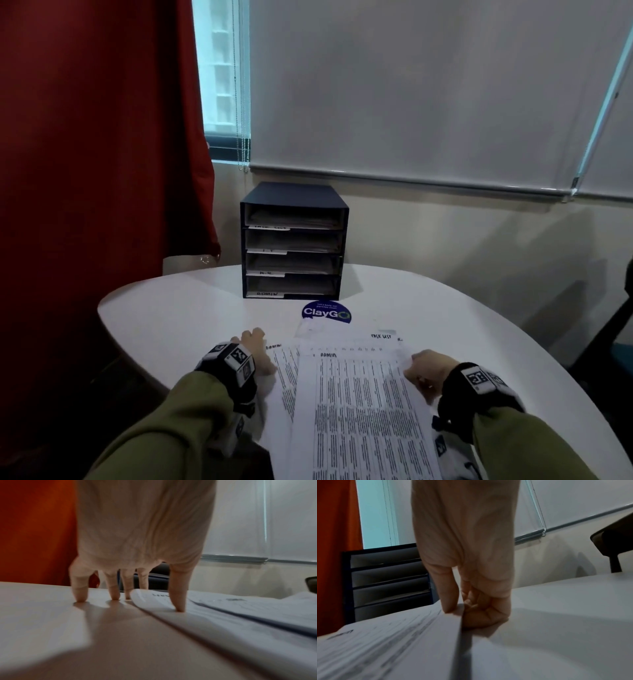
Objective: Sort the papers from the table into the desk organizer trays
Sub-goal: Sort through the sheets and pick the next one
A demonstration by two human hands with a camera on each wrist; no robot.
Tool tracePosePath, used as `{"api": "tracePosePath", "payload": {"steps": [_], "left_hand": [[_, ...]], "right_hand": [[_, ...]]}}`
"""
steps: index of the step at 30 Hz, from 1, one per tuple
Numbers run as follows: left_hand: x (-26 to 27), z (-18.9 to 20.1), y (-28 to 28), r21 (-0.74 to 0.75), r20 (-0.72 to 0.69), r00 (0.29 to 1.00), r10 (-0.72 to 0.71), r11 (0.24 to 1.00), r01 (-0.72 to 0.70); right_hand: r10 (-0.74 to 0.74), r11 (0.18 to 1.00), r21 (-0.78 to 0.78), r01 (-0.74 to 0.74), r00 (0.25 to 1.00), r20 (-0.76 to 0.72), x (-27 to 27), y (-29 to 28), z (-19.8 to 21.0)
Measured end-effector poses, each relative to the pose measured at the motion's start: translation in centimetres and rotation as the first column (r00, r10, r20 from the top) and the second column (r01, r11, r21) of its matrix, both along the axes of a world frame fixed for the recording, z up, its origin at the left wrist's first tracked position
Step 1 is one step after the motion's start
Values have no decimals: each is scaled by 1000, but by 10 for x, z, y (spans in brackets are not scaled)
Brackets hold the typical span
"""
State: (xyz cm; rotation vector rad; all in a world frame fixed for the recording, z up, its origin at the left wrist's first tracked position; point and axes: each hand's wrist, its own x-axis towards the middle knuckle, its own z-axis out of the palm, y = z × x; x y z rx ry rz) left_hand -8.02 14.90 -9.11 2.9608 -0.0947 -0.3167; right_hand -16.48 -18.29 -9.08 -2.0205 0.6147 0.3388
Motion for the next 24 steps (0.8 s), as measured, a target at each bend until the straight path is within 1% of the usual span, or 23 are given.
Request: {"api": "tracePosePath", "payload": {"steps": [3,5,7,9,11,13,14,16,18,19,21,23,24], "left_hand": [[7,0,9,-81,-9,1000,-17,997,16],[7,4,9,-198,4,1000,-5,980,6],[7,7,11,-327,15,999,34,945,-27],[7,12,14,-472,9,997,75,879,-62],[6,22,17,-602,17,986,165,789,-122],[0,37,19,-688,94,953,288,710,-146],[-5,46,19,-712,168,923,347,690,-129],[-15,69,17,-739,359,828,431,673,-30],[-22,92,18,-738,548,712,438,654,166],[-25,104,18,-724,619,658,430,636,265],[-28,126,23,-702,692,572,440,592,395],[-31,148,26,-710,702,515,492,542,449],[-34,159,28,-719,695,501,516,518,464]], "right_hand": [[18,1000,24,-18,1000,-3,3,-8,-6],[12,999,43,-12,1000,-11,3,-7,-6],[-3,999,33,3,1000,-5,-2,-2,-2],[-31,997,74,29,999,20,-7,-2,-1],[-61,991,124,54,997,54,-11,-3,-1],[-45,992,120,39,998,50,-12,-6,-2],[-27,992,125,20,998,50,-13,-6,-1],[9,992,124,-15,999,46,-17,-4,3],[21,985,167,-32,998,67,-22,0,7],[10,981,193,-26,997,81,-24,3,10],[-21,967,255,-11,992,122,-30,8,17],[-74,934,356,-11,972,225,-34,12,28],[-113,910,414,-18,950,291,-34,13,35]]}}
